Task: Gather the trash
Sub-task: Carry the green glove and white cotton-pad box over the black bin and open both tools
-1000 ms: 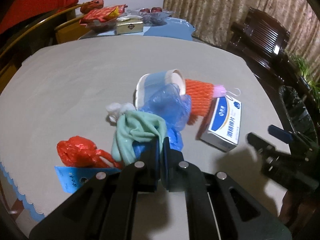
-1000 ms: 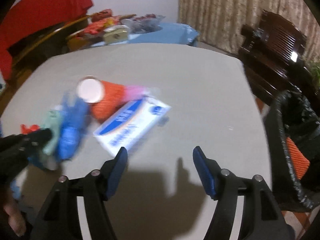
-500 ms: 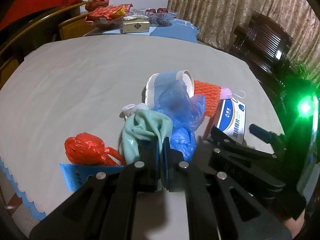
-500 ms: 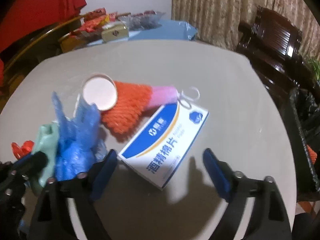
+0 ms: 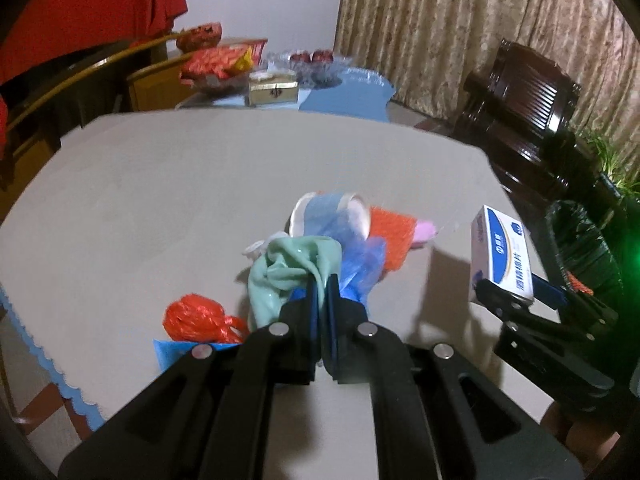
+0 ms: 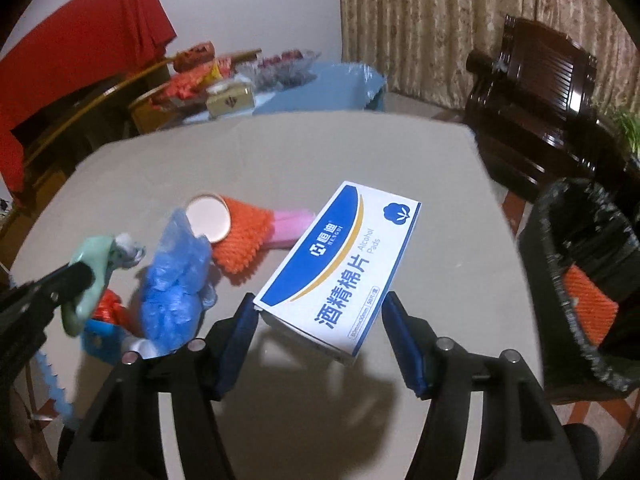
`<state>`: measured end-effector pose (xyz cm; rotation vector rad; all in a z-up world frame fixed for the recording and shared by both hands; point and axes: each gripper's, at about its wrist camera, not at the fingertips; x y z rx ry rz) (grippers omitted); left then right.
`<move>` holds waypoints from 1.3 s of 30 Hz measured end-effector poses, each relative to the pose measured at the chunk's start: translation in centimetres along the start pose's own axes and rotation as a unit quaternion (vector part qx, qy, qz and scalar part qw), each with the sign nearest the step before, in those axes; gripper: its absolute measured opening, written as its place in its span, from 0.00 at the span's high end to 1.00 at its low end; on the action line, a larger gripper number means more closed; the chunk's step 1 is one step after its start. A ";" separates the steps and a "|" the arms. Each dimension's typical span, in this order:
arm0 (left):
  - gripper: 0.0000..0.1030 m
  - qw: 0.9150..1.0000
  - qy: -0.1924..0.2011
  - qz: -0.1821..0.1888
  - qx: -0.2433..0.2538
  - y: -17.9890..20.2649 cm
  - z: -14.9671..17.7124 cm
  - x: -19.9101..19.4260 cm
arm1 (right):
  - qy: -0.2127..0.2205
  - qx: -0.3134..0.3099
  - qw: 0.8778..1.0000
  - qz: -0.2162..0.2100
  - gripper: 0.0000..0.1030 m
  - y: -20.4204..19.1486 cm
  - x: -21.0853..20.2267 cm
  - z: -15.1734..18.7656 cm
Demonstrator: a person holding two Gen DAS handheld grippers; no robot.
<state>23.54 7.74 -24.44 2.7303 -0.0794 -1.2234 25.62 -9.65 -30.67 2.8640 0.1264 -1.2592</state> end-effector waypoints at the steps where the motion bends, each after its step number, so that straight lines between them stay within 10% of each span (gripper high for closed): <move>1: 0.96 1.000 0.006 0.002 0.003 0.4 -0.2 -0.7 | 0.004 -0.001 1.000 -0.001 0.39 0.2 -0.8 0.0; 22: 0.96 0.997 0.034 0.038 0.061 13.3 0.6 -6.5 | 0.055 0.017 0.998 0.033 0.40 12.0 -13.1 -0.6; 39: 0.96 0.981 0.020 0.131 0.144 31.9 2.2 -4.3 | 0.030 0.054 0.994 0.087 0.40 27.3 -12.7 2.0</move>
Point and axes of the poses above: each gripper's, at about its wrist camera, not at the fingertips, and x roughly the way its jaws point, y to its right, z to its underside, and after that the axes turned 7 degrees about -x, right-handed
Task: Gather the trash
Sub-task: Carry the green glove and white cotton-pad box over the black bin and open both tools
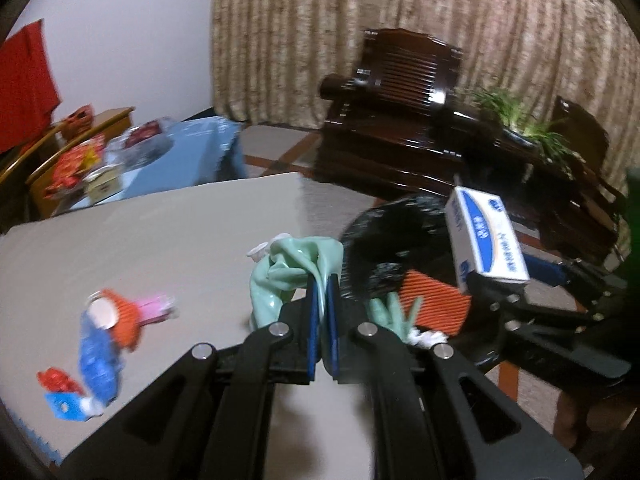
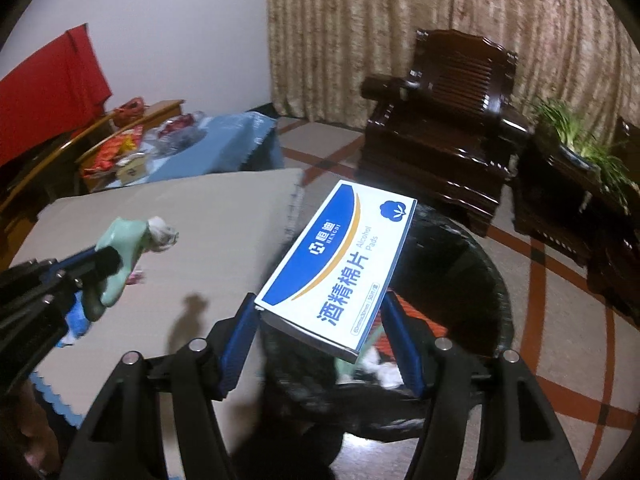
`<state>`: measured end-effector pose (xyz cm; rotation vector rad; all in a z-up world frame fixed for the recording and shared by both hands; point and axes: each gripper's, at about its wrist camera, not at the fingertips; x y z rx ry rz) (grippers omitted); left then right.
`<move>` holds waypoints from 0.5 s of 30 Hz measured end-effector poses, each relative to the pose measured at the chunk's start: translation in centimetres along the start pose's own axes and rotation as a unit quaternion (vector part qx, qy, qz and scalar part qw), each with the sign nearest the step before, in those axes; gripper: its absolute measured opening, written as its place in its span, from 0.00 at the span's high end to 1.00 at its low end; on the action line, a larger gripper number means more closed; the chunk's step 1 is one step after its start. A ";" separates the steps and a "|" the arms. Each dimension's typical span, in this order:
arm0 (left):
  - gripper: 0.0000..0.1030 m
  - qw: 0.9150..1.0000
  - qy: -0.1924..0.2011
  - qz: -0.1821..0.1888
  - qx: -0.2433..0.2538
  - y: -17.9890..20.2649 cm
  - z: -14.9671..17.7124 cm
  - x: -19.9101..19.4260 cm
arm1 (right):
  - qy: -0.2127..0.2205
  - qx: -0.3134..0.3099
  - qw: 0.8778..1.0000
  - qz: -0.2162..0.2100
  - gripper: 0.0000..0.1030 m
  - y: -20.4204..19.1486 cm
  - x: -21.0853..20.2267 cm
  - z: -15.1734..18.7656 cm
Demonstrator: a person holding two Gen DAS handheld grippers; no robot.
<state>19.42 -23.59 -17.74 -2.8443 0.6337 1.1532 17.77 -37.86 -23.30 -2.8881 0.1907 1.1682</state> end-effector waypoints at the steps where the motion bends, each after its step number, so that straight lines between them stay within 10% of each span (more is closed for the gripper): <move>1: 0.96 1.000 -0.003 0.007 0.004 0.9 -0.1 0.6 | -0.004 0.002 1.000 0.004 0.40 0.7 0.5 0.1; 15: 0.91 0.994 -0.053 0.074 0.054 10.2 -0.8 10.7 | -0.054 0.032 0.998 0.024 0.39 8.9 7.6 2.0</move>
Point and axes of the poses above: each gripper's, at about its wrist camera, not at the fingertips, and x roughly the way its jaws point, y to its right, z to its underside, and after that the axes turned 7 degrees about -x, right-handed
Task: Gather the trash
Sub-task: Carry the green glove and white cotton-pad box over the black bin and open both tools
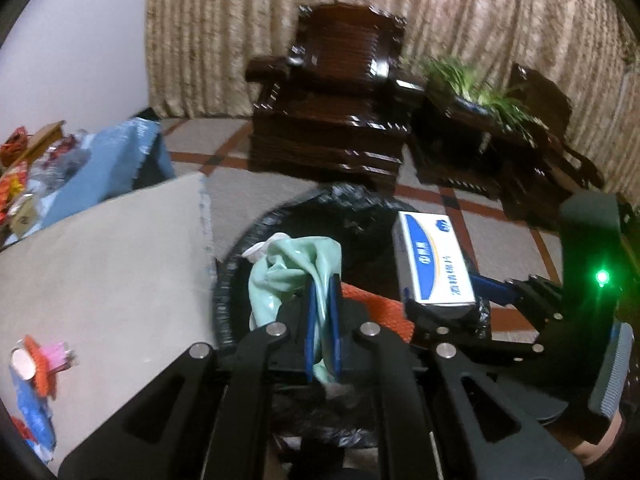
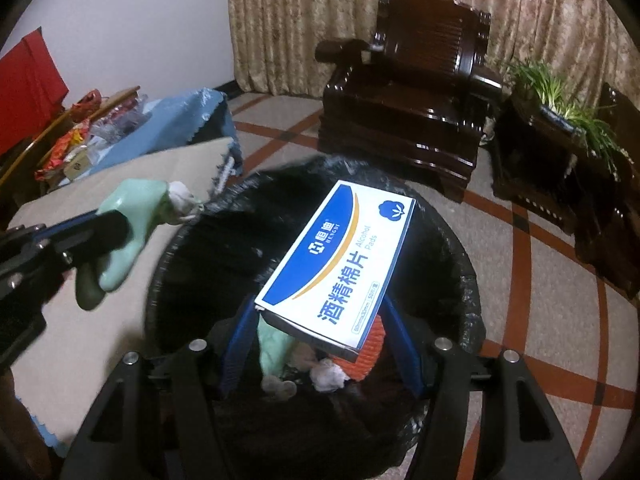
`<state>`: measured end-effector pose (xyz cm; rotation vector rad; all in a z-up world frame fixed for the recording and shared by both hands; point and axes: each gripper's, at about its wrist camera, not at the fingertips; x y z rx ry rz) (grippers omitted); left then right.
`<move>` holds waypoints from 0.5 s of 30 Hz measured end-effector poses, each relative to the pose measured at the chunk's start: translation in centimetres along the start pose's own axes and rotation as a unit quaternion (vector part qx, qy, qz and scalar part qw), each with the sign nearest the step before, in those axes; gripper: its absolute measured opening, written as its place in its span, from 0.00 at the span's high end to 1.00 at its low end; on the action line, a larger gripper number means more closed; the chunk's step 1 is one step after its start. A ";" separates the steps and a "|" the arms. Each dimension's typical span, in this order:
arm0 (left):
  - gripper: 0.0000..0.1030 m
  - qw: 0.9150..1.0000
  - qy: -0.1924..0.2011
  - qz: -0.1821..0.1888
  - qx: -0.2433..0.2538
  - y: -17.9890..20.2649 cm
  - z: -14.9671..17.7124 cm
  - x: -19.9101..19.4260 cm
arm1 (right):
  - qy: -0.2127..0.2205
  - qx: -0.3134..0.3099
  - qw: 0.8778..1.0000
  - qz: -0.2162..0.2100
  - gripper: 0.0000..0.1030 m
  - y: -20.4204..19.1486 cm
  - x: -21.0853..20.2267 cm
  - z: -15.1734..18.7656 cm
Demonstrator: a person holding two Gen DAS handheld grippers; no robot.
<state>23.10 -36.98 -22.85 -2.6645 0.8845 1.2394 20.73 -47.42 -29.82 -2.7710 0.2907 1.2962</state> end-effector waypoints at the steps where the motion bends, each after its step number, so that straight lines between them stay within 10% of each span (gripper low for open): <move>1: 0.88 1.000 -0.008 0.003 0.003 0.1 0.1 0.7 | -0.007 0.003 1.000 0.003 0.39 0.3 0.7 0.3; 8: 0.49 0.999 -0.025 -0.032 0.007 -2.3 1.9 1.6 | -0.033 0.018 0.999 0.005 0.37 0.9 1.3 2.6; 15: 0.39 0.996 -0.018 -0.083 -0.023 -8.5 3.3 -2.7 | -0.020 0.005 1.000 -0.015 0.36 -2.7 -1.5 2.8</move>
Point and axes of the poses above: each gripper's, at about its wrist camera, not at the fingertips, and x roughly the way its jaws point, y to its right, z to its underside, and after that the axes turned 7 degrees about -x, right-handed
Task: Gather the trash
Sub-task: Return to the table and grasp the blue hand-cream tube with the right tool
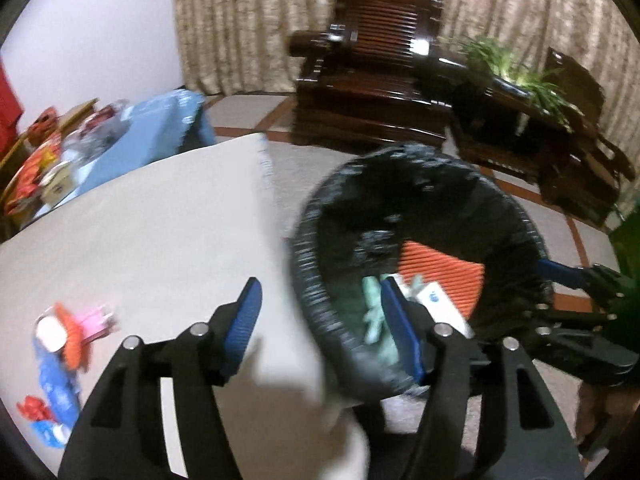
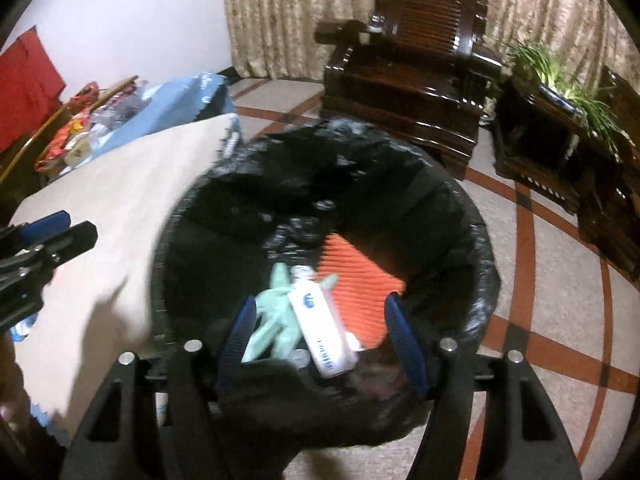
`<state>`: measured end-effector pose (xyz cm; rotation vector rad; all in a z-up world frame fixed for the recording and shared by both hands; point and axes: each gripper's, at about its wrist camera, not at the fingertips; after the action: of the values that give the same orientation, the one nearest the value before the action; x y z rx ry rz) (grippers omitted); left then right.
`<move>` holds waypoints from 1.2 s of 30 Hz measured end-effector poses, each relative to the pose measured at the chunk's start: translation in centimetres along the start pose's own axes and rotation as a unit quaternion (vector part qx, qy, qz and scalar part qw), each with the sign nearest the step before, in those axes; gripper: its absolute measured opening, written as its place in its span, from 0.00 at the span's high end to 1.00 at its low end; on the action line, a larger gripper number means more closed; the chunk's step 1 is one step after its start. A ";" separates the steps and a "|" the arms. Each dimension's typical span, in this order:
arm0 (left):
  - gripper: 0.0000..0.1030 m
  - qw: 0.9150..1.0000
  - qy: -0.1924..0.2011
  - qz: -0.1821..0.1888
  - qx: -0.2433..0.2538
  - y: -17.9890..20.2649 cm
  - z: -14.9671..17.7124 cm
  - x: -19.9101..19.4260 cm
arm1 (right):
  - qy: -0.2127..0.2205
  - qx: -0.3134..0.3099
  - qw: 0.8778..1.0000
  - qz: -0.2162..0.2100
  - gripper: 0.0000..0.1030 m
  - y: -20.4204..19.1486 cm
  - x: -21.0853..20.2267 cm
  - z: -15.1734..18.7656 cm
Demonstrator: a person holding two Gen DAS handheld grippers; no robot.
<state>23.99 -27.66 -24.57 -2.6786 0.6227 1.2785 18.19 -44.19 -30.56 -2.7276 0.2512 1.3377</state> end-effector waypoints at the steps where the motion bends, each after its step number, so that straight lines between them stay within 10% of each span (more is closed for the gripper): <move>1: 0.37 1.000 0.004 -0.010 -0.008 -1.5 0.1 -0.7 | 0.003 -0.004 1.000 -0.006 0.36 -0.8 -0.4 0.0; 11: 0.28 0.990 0.021 -0.111 -0.082 -15.9 4.1 -8.5 | 0.018 -0.083 0.992 -0.099 0.36 -14.2 -3.2 0.2; 22: 0.28 0.959 0.019 -0.217 -0.180 -32.0 12.3 -15.4 | 0.023 -0.168 0.970 -0.174 0.36 -29.5 -4.2 1.6; 36: 0.28 0.955 0.039 -0.234 -0.176 -39.4 17.7 -16.7 | 0.022 -0.237 0.948 -0.209 0.36 -42.9 -2.7 4.0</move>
<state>17.92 18.22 -26.08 -2.9033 -0.2608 1.2403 21.51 -1.11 -30.41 -2.9295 -0.7004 1.3427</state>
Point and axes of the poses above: each gripper's, at about its wrist camera, not at the fingertips, and x roughly the way its jaws point, y to its right, z to its underside, and after that the axes turned 7 degrees about -x, right-handed
